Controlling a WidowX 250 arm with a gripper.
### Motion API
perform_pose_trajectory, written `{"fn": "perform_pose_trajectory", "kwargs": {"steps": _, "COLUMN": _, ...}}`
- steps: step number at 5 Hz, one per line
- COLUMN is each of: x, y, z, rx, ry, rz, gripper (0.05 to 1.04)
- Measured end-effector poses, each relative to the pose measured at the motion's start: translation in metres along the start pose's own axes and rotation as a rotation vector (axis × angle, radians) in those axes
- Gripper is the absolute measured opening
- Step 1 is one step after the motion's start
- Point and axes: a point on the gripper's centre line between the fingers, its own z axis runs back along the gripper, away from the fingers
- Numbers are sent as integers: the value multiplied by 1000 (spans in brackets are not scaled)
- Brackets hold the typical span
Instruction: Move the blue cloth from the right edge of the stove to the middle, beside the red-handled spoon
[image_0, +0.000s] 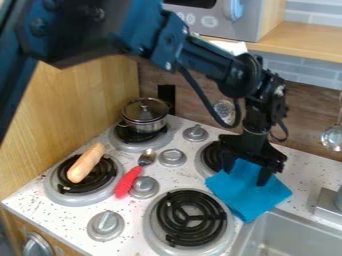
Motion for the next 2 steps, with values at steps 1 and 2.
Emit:
{"fn": "perform_pose_trajectory", "kwargs": {"steps": 1, "x": -3, "y": -2, "z": -10, "rx": 4, "ry": 19, "rz": 12, "gripper": 1006}}
{"fn": "perform_pose_trajectory", "kwargs": {"steps": 2, "x": -2, "y": -3, "z": -16, "rx": 3, "ry": 23, "rz": 27, "gripper": 970}}
